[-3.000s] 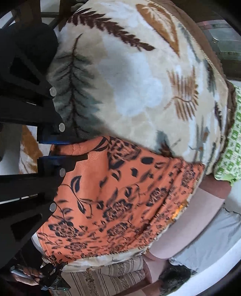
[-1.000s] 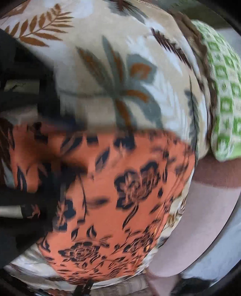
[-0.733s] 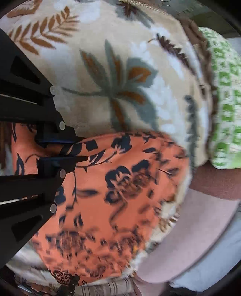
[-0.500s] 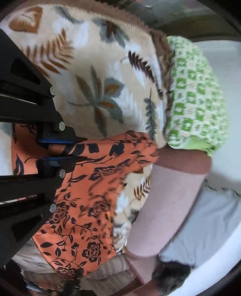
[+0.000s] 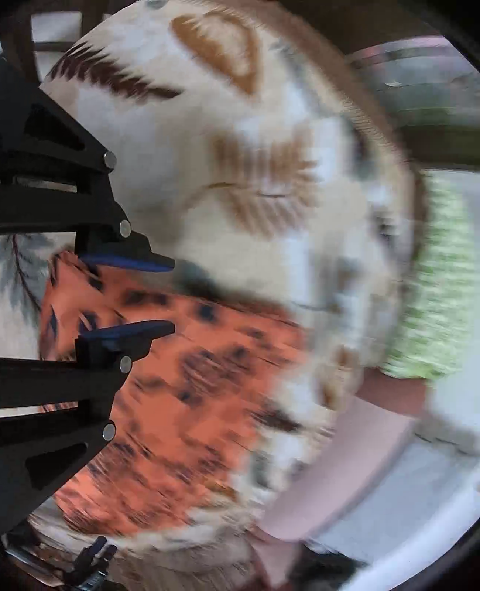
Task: Fold small clothes
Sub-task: 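Fold the blouse side inward with both tools and release onto the stack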
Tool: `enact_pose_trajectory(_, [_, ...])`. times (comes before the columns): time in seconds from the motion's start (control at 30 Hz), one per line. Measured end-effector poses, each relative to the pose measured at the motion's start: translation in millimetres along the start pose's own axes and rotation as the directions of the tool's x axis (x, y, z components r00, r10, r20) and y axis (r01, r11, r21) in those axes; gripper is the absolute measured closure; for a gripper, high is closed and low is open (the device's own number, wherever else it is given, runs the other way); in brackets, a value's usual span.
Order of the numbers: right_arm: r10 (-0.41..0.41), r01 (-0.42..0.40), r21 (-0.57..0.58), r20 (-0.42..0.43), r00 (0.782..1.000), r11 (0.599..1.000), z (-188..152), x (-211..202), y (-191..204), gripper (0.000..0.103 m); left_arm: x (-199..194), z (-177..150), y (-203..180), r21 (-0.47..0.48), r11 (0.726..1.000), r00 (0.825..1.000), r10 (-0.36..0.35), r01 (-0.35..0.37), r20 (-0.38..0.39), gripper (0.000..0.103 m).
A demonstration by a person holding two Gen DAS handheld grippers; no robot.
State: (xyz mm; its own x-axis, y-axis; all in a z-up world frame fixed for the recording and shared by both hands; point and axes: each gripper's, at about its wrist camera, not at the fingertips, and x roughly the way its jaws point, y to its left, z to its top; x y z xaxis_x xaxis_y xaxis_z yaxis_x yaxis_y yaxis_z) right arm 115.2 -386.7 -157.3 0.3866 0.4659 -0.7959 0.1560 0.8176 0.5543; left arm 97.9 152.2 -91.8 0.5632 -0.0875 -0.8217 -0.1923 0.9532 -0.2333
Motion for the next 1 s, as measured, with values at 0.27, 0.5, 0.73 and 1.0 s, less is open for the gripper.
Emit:
enact_pose_trajectory(0.27, [-0.012, 0.028, -0.144, 0.115, 0.993, 0.989, 67.0, 17.0, 38.2, 0.029, 30.3, 41.7, -36.5, 0.234, 0.971, 0.998, -0.047, 0.038, 0.034, 0.069])
enact_pose_trajectory(0.5, [-0.145, 0.145, -0.167, 0.011, 0.989, 0.975, 97.1, 92.8, 21.0, 0.03, 114.3, 71.2, -27.7, 0.198, 0.98, 0.991, 0.033, -0.007, -0.13, 0.069])
enact_pose_trajectory(0.73, [-0.221, 0.232, -0.231, 0.076, 0.972, 0.945, 100.8, 90.6, 30.3, 0.089, 128.5, 80.4, -35.8, 0.236, 0.972, 0.992, 0.03, 0.0, -0.125, 0.095])
enact_pose_trajectory(1.0, [-0.172, 0.174, -0.028, 0.078, 0.982, 0.984, 103.3, 88.2, -17.0, 0.086, 130.1, 81.6, -19.6, 0.1, 0.995, 0.993, 0.029, -0.018, -0.113, 0.095])
